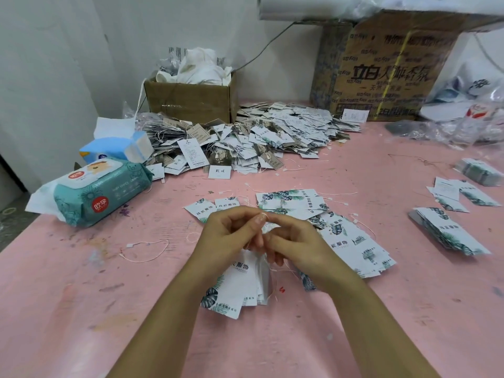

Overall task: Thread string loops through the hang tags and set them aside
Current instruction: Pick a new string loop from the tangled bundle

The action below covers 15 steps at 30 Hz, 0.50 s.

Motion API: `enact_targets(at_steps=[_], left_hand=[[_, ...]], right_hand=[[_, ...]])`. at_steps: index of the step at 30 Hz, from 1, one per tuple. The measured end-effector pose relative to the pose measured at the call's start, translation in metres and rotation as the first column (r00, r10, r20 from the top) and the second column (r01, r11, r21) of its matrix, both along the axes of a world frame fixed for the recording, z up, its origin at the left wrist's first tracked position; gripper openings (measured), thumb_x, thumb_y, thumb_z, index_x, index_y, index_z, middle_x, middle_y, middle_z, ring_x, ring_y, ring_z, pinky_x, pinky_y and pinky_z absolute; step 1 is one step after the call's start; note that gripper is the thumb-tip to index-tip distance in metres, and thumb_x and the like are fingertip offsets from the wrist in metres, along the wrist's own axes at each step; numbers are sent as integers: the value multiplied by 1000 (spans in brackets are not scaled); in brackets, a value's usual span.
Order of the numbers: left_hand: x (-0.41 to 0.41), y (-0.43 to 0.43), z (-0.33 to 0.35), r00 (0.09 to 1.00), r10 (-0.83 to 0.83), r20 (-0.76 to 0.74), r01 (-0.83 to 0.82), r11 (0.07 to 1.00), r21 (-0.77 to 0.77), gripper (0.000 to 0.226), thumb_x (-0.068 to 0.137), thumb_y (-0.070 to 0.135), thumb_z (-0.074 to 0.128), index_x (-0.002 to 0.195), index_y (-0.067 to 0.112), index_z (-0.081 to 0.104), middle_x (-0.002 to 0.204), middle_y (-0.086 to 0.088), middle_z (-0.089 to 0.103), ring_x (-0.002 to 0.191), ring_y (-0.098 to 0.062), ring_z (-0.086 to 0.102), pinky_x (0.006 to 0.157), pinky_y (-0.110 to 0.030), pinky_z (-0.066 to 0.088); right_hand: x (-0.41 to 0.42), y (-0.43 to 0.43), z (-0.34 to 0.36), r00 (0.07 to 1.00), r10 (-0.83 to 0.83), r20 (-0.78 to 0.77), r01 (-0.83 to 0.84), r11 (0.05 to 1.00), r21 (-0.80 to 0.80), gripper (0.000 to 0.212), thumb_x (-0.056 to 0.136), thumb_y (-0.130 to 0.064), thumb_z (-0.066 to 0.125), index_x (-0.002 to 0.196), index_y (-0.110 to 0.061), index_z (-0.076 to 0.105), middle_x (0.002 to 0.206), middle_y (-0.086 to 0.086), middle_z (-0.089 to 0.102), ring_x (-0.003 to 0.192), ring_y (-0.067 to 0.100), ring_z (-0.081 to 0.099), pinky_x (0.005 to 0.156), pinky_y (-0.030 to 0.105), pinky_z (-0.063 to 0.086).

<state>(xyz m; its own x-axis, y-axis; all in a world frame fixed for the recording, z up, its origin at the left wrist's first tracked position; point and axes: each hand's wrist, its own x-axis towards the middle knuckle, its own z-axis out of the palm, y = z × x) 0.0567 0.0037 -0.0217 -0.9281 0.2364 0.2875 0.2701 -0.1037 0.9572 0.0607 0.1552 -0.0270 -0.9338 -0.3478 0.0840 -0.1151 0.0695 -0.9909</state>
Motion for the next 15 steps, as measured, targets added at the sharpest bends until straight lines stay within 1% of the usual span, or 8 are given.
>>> enact_targets(at_steps=[1,2,3,5,7,9,11,15], left_hand=[[0,1,0,1000,-23,1,23,1000,-11,19,78,19,59,88,6,69,50,0,56,48,-10,50,51,-18,43],[1,1,0,999,-37,4,37,999,-21,18,77,19,59,86,7,69,49,0,56,47,-11,49,50,-18,43],[1,1,0,999,-43,8,43,999,-28,16,77,20,60,84,9,69,49,0,57,46,-11,48,49,-17,42],[0,0,-1,999,-31,29,32,999,-37,15,76,21,61,82,11,70,49,0,58,44,-9,48,47,-15,41],[-2,-3,-3,998,10,61,-6,998,-61,15,76,22,63,81,10,70,50,0,59,44,-8,48,46,-14,40],[-5,-5,-6,995,51,91,-43,995,-91,9,81,16,64,77,10,69,50,1,60,43,-6,47,46,-13,39],[-7,-7,-8,990,81,113,-69,992,-106,10,83,14,63,75,10,67,49,2,59,43,-6,46,45,-13,38],[-7,-8,-7,985,131,110,-121,988,-91,19,77,27,63,70,10,65,46,4,52,42,-6,41,42,-14,35]], right_hand=[[0,-2,0,1000,19,-16,-19,1000,0,21,91,0,50,88,-14,65,65,1,63,55,13,51,52,21,41],[1,-3,0,1000,17,-23,-18,1000,-7,21,93,-2,49,80,-10,63,65,1,63,55,13,51,52,20,41],[1,-3,0,1000,-11,-23,11,1000,-21,22,93,-5,49,76,-8,63,64,1,63,55,13,51,52,19,41],[0,-1,-1,991,-130,-13,129,989,-71,21,93,-6,50,79,-10,65,61,-2,63,53,11,53,49,18,41],[-3,2,-1,966,-260,4,258,957,-130,21,92,-4,50,81,-11,67,61,-2,64,51,9,53,47,18,41],[-6,6,0,927,-375,19,373,913,-166,23,92,-3,50,80,-13,66,63,-1,62,50,8,52,45,17,40],[-8,9,0,881,-473,23,470,867,-166,22,93,-4,50,78,-13,64,63,-2,58,46,7,50,42,17,38],[-9,15,-3,814,-580,34,580,807,-106,23,92,-11,52,75,-20,65,47,-5,43,42,9,36,43,19,32]])
